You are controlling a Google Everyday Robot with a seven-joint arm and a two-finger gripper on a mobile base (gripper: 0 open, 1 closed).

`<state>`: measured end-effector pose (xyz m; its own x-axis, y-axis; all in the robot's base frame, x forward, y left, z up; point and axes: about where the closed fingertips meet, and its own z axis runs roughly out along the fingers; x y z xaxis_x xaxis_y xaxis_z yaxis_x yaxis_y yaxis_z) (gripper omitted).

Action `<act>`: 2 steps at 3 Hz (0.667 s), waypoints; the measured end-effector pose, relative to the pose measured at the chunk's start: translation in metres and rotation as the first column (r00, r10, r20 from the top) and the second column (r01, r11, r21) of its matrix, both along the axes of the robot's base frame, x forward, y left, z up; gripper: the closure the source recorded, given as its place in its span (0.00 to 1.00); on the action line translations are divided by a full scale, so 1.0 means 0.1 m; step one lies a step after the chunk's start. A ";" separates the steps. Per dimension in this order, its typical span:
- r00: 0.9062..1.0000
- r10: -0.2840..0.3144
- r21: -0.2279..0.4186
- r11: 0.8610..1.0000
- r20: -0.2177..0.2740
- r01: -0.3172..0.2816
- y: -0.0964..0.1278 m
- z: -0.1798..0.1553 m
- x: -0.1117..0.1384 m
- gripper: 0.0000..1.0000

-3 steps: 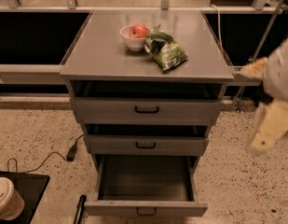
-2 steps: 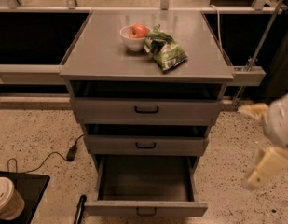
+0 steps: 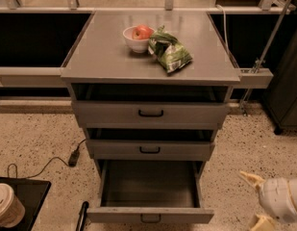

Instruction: Close bottom drawer

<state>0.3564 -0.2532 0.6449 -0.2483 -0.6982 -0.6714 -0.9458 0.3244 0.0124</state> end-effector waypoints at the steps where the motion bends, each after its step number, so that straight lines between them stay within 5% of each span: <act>1: 1.000 0.021 0.030 0.999 -0.014 -0.021 0.03 -0.22 -0.03 0.00; 2: 1.000 0.022 0.030 0.999 -0.014 -0.021 0.03 -0.23 -0.03 0.00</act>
Offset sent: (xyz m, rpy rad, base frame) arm -0.0028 0.0029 -0.0242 0.0317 0.0138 0.0236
